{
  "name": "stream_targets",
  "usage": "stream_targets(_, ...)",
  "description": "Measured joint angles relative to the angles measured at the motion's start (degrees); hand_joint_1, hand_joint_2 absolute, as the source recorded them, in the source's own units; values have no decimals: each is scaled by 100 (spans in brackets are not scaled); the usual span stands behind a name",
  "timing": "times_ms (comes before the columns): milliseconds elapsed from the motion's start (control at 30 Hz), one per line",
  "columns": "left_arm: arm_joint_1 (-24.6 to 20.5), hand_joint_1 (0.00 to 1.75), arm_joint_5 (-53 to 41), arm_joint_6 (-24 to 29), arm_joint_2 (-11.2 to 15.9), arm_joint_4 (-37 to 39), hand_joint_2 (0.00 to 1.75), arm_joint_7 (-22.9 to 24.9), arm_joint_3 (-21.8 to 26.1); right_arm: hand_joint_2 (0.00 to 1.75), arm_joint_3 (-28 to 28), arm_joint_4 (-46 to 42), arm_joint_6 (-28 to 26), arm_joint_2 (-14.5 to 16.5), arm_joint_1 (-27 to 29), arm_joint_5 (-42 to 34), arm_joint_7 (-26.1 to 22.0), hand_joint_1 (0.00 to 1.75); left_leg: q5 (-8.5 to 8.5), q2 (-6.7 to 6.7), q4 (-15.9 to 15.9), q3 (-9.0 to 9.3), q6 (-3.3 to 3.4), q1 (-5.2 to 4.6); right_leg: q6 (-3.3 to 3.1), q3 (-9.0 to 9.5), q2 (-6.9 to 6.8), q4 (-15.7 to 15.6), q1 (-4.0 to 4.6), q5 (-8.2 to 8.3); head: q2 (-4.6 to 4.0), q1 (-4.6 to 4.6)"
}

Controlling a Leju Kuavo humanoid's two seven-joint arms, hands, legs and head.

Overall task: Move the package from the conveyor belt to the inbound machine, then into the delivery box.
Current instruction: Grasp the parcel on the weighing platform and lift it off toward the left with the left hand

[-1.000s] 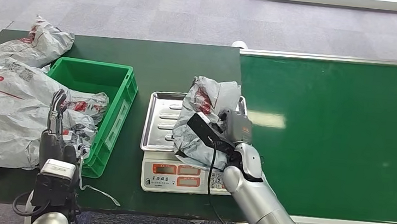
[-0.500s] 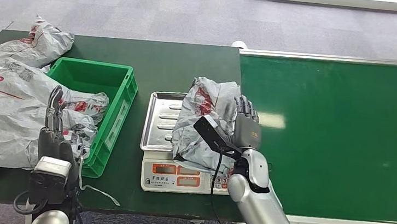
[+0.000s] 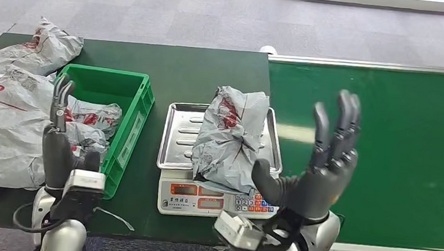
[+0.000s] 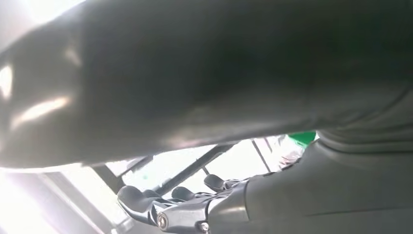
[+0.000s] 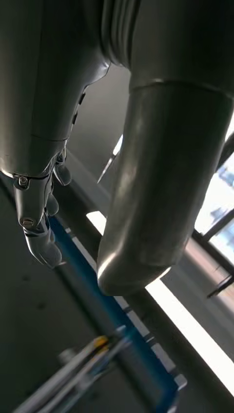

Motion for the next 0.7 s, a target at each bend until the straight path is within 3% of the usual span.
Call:
stream_targets(67,-313,0,-214,-371,189,255,175,194,-85,0,-237,-446,-7,148,208,-533,-540,0,1,4,-1,1,-1,0,-5,0,-1,0,0,1,0,1)
stream_targets(267,-1526,0,-570,-1295,620,1377,175,564,-396,0,-675,-886,2,192,514,-1083,-781,0,22,18,0,4,-5,0,-6,-1,7,1,-4,31,0,2)
stream_targets(433,-2022,0,-565,-1449,765,1952,175,592,-529,0,-795,-942,2,192,626,-1107,-818,0,26,29,1,5,-10,0,-9,-7,18,2,-2,39,0,0)
stream_targets(533,-2378,0,-473,-1959,835,2352,175,592,-710,0,-828,-938,2,191,654,-1110,-818,0,29,20,2,1,-11,0,-10,-12,13,2,0,38,0,-1)
stream_targets(700,-3829,0,-356,-3002,838,3983,175,365,-1349,0,-865,-881,7,136,757,-1290,-818,0,39,13,3,-11,-8,0,-13,-18,6,3,1,47,0,1)
